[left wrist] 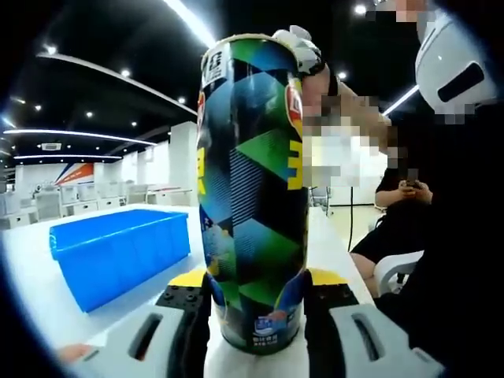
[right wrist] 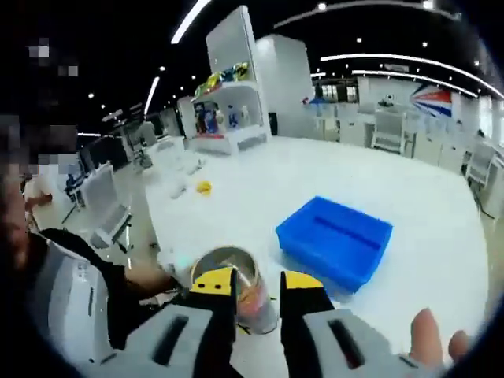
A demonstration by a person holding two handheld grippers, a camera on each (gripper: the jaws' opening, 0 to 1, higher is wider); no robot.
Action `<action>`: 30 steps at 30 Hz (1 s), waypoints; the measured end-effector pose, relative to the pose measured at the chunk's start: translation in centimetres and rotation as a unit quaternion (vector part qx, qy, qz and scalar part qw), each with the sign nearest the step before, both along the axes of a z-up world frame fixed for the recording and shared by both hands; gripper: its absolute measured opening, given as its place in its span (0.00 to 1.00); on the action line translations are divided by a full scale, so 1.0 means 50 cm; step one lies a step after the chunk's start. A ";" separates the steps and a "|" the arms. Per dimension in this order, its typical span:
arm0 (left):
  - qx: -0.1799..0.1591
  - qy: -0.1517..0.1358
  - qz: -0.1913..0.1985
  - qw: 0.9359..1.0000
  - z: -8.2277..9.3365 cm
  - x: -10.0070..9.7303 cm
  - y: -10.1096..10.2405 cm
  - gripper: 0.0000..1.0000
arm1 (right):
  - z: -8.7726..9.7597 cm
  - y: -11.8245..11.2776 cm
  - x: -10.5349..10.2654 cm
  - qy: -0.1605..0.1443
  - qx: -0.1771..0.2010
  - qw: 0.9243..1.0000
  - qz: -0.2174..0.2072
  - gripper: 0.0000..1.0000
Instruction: Open the lid of the chip container on the table, take out the chips, place them into the box in front of the container, and close the lid
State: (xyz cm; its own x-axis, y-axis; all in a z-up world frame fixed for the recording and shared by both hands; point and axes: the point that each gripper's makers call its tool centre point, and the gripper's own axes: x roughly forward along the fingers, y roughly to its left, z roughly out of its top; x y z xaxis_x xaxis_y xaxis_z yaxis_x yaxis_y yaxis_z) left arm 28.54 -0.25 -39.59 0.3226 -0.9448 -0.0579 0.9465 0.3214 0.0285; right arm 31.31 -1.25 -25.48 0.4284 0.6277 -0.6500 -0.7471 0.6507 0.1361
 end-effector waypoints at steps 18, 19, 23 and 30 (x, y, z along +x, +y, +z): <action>-0.011 0.014 0.009 1.000 0.023 -0.004 0.018 0.45 | -0.021 0.022 -0.004 0.048 -0.054 0.996 -0.043 0.00; -0.017 0.011 0.008 1.000 0.030 -0.004 0.019 0.45 | -0.020 0.022 -0.004 0.046 -0.054 0.996 -0.044 0.00; -0.027 0.014 0.002 1.000 0.040 -0.005 0.023 0.44 | -0.019 0.018 -0.003 0.036 -0.060 0.997 -0.043 0.00; 0.019 0.000 -0.007 1.000 0.042 0.000 0.027 0.43 | -0.016 0.009 -0.005 0.034 -0.053 0.997 -0.044 0.00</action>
State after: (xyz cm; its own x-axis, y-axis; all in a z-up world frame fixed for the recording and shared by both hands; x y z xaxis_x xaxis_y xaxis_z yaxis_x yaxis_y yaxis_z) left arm 28.54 1.09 -37.48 0.3095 -0.9462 -0.0947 0.9508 0.3071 0.0401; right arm 31.07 -0.81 -26.30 0.4310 0.5151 -0.7409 -0.6774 0.7271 0.1114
